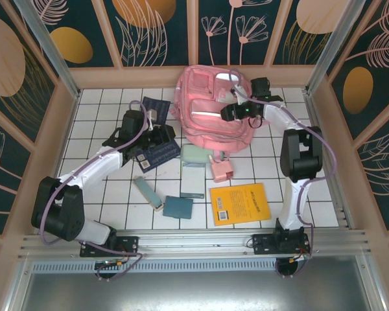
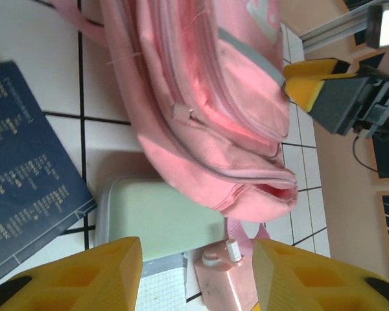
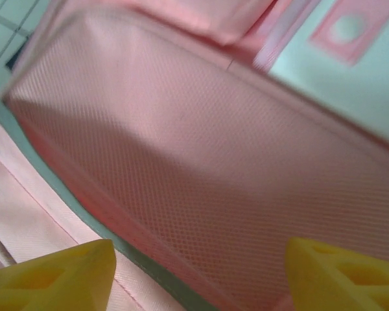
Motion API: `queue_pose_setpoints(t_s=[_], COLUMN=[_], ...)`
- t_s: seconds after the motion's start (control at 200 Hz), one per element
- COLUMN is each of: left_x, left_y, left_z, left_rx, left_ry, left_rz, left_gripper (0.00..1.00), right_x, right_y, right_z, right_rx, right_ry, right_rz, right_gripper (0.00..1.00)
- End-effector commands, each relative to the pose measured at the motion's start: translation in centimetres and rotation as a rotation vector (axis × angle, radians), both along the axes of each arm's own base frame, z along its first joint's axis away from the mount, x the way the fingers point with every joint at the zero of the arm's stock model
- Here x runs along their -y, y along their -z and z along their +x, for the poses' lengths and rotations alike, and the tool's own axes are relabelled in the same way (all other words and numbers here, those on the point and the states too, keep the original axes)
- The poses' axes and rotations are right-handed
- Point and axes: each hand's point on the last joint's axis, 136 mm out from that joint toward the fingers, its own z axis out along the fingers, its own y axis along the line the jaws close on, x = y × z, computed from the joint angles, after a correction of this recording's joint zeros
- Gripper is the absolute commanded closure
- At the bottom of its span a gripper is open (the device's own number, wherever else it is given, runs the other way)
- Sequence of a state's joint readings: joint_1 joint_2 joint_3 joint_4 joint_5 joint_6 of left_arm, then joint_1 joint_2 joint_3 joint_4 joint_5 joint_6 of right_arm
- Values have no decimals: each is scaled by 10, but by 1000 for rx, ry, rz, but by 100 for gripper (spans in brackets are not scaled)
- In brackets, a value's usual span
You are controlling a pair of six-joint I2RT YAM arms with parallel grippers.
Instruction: Pack the student bag
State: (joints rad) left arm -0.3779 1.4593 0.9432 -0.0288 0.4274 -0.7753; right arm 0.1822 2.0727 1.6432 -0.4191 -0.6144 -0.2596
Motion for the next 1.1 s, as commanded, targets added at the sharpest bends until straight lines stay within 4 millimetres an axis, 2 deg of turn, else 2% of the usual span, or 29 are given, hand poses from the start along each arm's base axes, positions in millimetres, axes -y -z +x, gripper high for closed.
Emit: queue_pose_setpoints(t_s=[0.0,0.085,0.145,0.23,0.31,0.46,0.586,0.696,0.756,0.766,0.781,0.826,0.841,0.956,1.041,1.096], left_x=[8,9,11,15,19,22,23,18,17,17,20,23,24,34,39,41], left_y=[3,14,22,30,33,34,39,53,63,67,60,56,65,64,63,64], left_z=[-3,-6,-7,-8,-6,-2,1,9,16,16,23,32,35,57,68,70], left_rx=[-7,-31,-47,-63,-70,-67,-77,-116,-153,-165,-153,-154,-174,-177,-181,-186], left_ry=[14,8,9,15,20,18,10,-39,-67,-70,-73,-82,-85,-86,-83,-78], left_rz=[-42,-50,-51,-51,-52,-47,-42,-8,19,23,15,11,22,22,30,27], left_gripper=[51,51,51,51,51,51,52,51,52,52,52,52,52,53,53,53], right_x=[-20,-29,-34,-38,-43,-48,-48,-49,-50,-50,-51,-49,-49,-38,-43,-43], right_y=[-12,-11,-11,-9,-4,-2,-16,-38,-43,-43,-44,-45,-45,-46,-45,-42], right_z=[-5,-10,-13,-18,-22,-28,-25,-28,-26,-26,-25,-20,-18,-3,-17,-11], right_rx=[20,34,42,45,43,41,82,111,113,112,114,121,126,217,321,346], right_ry=[-103,-131,-149,-169,-189,-209,-195,-211,-213,-213,-209,-196,-190,-133,-275,-309], right_rz=[86,103,111,115,102,95,106,174,182,181,176,160,154,95,123,105], right_gripper=[37,40,47,62,81,100,100,100,100,98,96,92,90,67,53,51])
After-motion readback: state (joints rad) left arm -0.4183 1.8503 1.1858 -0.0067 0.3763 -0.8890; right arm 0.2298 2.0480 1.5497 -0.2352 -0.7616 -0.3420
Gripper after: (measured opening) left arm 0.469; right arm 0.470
